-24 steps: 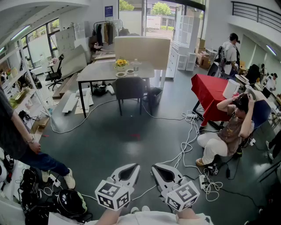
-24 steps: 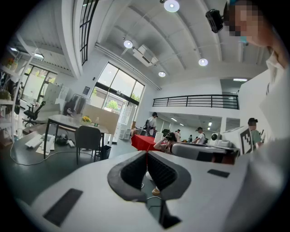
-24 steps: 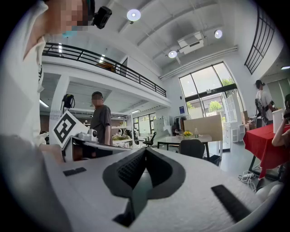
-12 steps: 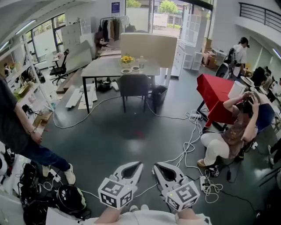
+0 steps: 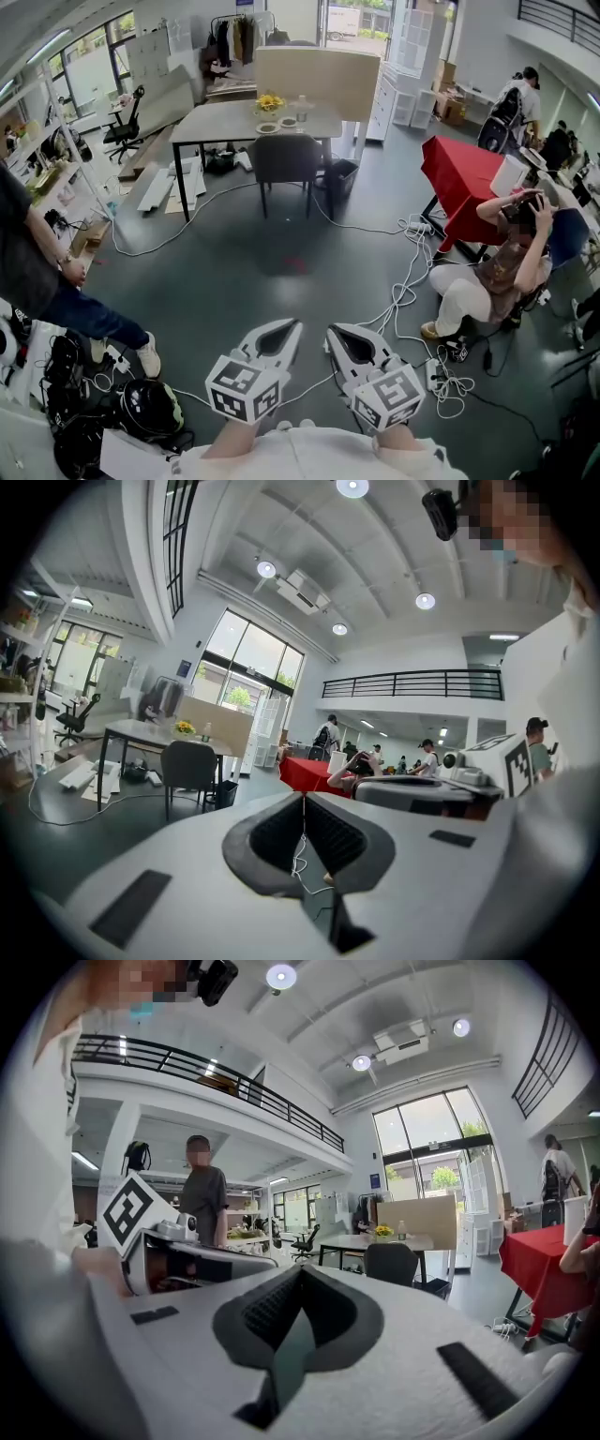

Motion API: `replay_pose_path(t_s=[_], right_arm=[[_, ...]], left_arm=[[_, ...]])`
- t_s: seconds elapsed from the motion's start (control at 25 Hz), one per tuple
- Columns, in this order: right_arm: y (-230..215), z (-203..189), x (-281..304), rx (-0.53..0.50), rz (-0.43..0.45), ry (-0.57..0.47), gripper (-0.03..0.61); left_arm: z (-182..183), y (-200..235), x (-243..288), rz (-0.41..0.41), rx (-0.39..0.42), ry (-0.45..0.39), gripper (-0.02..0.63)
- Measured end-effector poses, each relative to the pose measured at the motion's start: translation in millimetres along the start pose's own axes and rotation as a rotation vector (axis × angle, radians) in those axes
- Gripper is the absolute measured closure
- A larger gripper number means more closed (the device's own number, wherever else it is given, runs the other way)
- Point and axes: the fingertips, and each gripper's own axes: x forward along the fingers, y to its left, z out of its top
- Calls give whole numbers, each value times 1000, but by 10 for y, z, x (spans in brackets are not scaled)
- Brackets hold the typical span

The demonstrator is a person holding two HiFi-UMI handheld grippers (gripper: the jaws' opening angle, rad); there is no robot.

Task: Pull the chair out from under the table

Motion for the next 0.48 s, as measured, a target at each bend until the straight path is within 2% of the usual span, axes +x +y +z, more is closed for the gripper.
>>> replay_pose_path(t_s=[0.2, 0.48], right_arm=[[-123, -37, 39, 39, 33, -18, 575], [-261, -214, 199, 74, 71, 20, 575]], left_arm=[[-102, 24, 139, 16, -33, 10, 598], [-232, 87, 327, 12, -79, 19, 598]])
